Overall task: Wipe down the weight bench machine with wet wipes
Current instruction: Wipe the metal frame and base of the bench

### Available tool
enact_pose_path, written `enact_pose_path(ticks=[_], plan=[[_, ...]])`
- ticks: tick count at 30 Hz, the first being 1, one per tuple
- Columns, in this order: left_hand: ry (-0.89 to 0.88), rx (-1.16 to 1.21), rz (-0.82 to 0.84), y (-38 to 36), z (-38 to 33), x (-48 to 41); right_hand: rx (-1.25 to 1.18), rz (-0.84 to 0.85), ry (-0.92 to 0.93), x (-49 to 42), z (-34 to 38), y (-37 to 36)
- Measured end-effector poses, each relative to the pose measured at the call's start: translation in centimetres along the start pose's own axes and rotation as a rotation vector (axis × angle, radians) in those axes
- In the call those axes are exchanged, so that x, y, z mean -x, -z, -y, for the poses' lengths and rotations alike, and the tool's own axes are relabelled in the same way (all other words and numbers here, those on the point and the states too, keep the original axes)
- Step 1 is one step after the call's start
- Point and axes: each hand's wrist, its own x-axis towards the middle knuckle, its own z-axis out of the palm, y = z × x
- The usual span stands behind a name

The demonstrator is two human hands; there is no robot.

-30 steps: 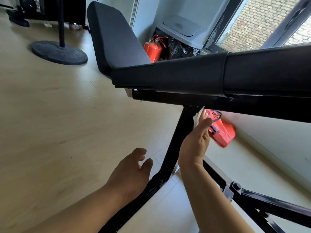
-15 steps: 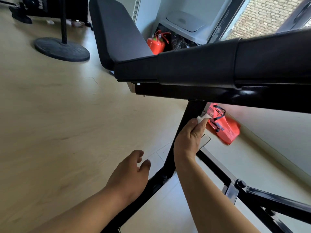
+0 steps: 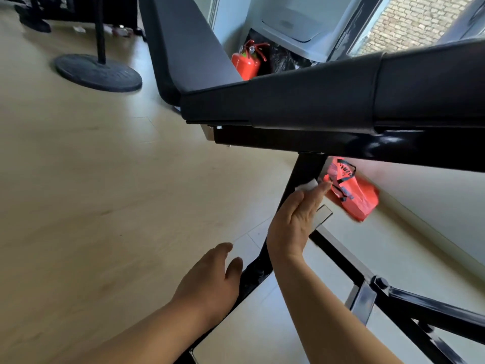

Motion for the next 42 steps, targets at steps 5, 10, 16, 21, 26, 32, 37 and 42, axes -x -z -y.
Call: enact_pose_path(ticks=[5,10,16,21,26,32,37,42], plan=[[0.085,-0.059,0.047,-1.3,4.0,0.6,0.06,0.164,-0.282,3.8,-5.9,0.1],[0.049,-0.135,0.114,-2.7,6.0,0.6,0.031,0.149,-0.095,2.1,-3.1,0.4],[0.056,-0.193,0.223,-4.6,8.8,1.2,0.127,0.169,-0.064,4.2,-5.6,-0.5],[0.068,-0.063,0.223,-5.0,9.3,0.6,0.19,0.524,-0.374,9.6,-11.8,1.3],[0.048,-0.065,0.255,-4.9,9.3,0.9,0.16,0.353,-0.227,7.3,-9.5,0.8],[0.093,-0.158,0.284,-4.8,8.3,1.1,0.123,0.372,-0.361,8.9,-11.1,-0.2],[0.093,-0.181,0.301,-4.9,8.4,0.9,0.103,0.531,-0.485,12.2,-12.6,0.8],[0.094,-0.209,0.309,-4.9,9.0,0.5,0.069,0.277,-0.278,8.0,-9.8,-0.3]])
